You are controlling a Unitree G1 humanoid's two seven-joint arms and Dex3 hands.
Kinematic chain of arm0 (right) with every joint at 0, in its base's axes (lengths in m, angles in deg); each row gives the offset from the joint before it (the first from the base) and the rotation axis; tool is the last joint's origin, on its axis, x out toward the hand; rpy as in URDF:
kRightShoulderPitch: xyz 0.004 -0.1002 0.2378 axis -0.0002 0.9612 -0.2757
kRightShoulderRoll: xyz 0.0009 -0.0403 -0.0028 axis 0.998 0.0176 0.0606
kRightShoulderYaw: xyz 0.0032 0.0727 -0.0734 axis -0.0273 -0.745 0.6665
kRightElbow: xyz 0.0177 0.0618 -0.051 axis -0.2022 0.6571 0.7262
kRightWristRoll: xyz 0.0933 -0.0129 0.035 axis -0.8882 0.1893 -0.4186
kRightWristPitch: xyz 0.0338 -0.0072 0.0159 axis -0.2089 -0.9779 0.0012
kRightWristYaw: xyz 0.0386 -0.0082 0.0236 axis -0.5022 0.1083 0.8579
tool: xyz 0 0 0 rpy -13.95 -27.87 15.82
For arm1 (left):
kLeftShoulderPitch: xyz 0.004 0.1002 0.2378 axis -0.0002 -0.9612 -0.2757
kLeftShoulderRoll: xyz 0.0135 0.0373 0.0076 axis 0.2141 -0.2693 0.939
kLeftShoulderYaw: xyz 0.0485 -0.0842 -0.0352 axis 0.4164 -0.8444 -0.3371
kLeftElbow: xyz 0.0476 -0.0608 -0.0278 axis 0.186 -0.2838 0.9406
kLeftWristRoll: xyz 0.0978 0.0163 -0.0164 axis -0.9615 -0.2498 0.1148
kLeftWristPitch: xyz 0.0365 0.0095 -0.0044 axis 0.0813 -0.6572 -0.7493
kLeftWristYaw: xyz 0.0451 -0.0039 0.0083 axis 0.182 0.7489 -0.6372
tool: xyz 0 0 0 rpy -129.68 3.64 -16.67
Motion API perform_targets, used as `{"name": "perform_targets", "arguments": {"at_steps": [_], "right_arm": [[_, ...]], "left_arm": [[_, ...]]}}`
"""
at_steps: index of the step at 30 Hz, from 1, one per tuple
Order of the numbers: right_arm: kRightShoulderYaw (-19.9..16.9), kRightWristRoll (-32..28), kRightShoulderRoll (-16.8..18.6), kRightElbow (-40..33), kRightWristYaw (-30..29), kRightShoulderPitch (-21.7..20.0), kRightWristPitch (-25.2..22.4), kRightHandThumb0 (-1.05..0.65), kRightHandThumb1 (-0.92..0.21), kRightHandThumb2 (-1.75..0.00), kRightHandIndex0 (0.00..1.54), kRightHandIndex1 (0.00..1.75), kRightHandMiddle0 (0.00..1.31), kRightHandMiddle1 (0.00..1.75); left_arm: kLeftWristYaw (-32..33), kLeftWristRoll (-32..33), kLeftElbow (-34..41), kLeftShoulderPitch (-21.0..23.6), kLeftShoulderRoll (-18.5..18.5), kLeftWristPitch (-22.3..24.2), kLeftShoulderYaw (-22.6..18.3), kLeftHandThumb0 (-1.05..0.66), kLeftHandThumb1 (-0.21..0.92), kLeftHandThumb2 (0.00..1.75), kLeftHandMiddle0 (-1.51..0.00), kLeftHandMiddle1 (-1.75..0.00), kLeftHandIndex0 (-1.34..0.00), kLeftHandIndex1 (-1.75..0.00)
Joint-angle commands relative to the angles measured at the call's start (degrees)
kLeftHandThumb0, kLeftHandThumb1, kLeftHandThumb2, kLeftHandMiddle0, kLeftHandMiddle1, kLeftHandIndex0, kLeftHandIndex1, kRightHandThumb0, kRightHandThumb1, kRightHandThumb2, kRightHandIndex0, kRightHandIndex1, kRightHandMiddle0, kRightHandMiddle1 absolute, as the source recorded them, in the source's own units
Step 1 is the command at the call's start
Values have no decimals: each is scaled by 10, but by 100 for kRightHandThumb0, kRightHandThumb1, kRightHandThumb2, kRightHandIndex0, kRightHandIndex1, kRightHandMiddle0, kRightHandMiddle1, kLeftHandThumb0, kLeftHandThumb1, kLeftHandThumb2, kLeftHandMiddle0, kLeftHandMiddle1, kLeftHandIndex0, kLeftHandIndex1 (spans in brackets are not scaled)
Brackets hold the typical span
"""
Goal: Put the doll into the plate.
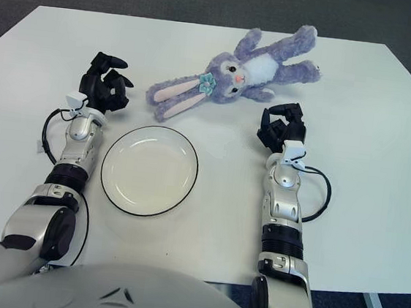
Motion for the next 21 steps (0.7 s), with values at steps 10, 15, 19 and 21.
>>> {"name": "perform_targets", "arguments": {"at_steps": [10,15,19,21], "right_arm": [[-1,-2,2,8,7,20,-3,-37,-75,-75,75,173,31,174],[-2,-2,2,7,8,20,-3,-37,-75,-74,75,173,31,174],[-3,-3,1,3,10,21,-3,-37,-75,-74,75,173,31,174],[-4,-2,-1,-3,12,23,-4,-37,-75,-74,76,173,31,174]], "left_arm": [[3,4,-25,-39,-11,2,-1,-1,47,107,-56,-175,-41,-150],[4,4,-24,-39,-12,2,0,-1,47,107,-56,-175,-41,-150],[4,2,-18,-43,-13,1,1,-1,47,107,-56,-175,-41,-150],[4,1,-10,-48,-14,0,4,-1,48,107,-55,-175,-39,-153]]}}
